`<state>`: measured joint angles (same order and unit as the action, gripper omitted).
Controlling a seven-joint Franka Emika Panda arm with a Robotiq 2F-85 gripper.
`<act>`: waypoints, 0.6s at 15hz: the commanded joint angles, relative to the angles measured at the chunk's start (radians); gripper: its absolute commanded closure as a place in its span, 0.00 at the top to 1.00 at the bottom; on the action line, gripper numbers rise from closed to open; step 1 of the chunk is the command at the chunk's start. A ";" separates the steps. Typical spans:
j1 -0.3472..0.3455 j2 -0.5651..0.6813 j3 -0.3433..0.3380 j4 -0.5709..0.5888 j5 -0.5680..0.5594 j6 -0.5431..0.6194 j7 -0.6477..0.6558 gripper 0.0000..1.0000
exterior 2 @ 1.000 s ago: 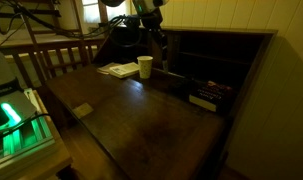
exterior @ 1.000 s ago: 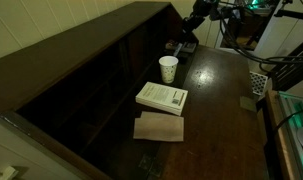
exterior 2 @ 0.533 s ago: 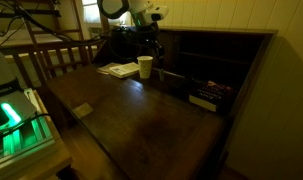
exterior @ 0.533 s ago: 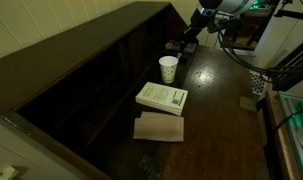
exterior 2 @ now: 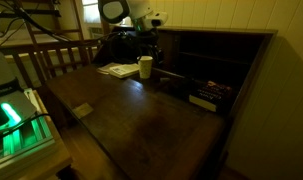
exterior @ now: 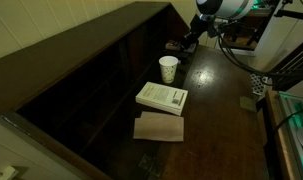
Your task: Pick the marker up from the cap and place it to the right of the cup
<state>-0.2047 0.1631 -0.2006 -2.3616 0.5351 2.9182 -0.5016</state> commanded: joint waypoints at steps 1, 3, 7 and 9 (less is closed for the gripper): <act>-0.008 0.013 0.012 -0.003 0.024 0.028 -0.034 0.72; -0.007 0.012 0.012 0.000 0.023 0.019 -0.030 0.86; -0.007 -0.007 0.000 0.008 0.007 -0.011 -0.012 1.00; -0.005 -0.020 -0.008 0.014 -0.007 -0.029 0.000 1.00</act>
<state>-0.2051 0.1669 -0.2017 -2.3563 0.5350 2.9180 -0.5036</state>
